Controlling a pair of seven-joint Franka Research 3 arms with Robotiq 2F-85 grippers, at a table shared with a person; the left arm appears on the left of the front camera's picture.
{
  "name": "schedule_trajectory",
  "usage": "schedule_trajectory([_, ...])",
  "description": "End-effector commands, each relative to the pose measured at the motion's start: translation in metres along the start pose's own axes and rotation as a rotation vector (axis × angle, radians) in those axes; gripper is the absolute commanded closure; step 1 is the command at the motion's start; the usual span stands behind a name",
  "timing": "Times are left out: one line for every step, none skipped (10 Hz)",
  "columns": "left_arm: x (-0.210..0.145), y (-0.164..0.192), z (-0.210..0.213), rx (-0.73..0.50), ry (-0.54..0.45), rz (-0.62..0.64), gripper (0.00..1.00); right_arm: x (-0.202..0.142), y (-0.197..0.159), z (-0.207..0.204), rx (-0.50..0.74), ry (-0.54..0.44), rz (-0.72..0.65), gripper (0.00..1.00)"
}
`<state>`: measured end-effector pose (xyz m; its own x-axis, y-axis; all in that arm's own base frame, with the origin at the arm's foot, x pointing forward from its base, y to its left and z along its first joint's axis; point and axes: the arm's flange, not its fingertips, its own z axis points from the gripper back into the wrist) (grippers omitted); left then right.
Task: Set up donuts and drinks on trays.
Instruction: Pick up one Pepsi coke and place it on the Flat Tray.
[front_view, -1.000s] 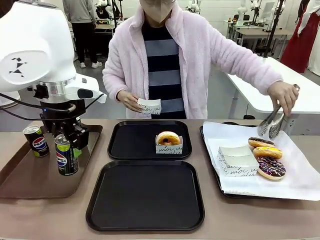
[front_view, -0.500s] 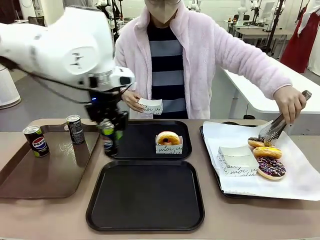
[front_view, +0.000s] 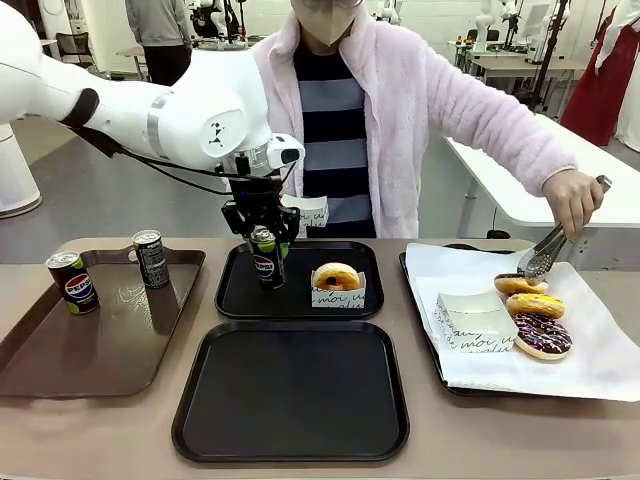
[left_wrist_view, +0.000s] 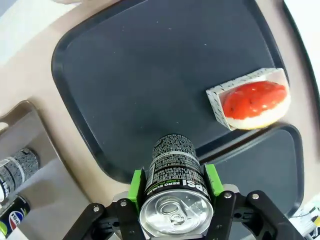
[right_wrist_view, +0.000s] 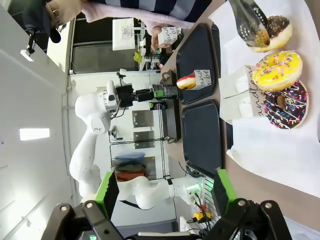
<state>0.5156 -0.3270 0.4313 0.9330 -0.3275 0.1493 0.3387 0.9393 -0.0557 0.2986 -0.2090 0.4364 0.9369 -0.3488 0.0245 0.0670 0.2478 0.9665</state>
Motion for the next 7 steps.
schedule_trajectory([0.007,0.006,-0.008,0.060,-0.025,0.035,0.42,0.002,0.001,-0.001,0.021,-0.008,0.015,0.00])
schedule_trajectory([0.008,0.011,-0.017,0.104,-0.027,0.047,0.42,0.002,0.001,-0.001,0.021,-0.008,0.015,0.00])
schedule_trajectory([0.010,0.014,-0.025,0.121,-0.017,0.049,0.42,0.002,0.001,-0.001,0.021,-0.008,0.015,0.00])
schedule_trajectory([0.011,0.018,-0.030,0.140,-0.006,0.060,0.42,0.002,0.001,-0.001,0.021,-0.008,0.015,0.00])
schedule_trajectory([0.011,0.019,-0.031,0.141,0.004,0.058,0.42,0.002,0.001,-0.001,0.021,-0.008,0.015,0.00])
schedule_trajectory([0.011,0.020,-0.031,0.145,0.010,0.059,0.42,0.002,0.001,-0.001,0.021,-0.008,0.015,0.00])
schedule_trajectory([0.011,0.023,-0.034,0.156,0.021,0.066,0.42,0.002,0.001,-0.001,0.021,-0.008,0.015,0.00])
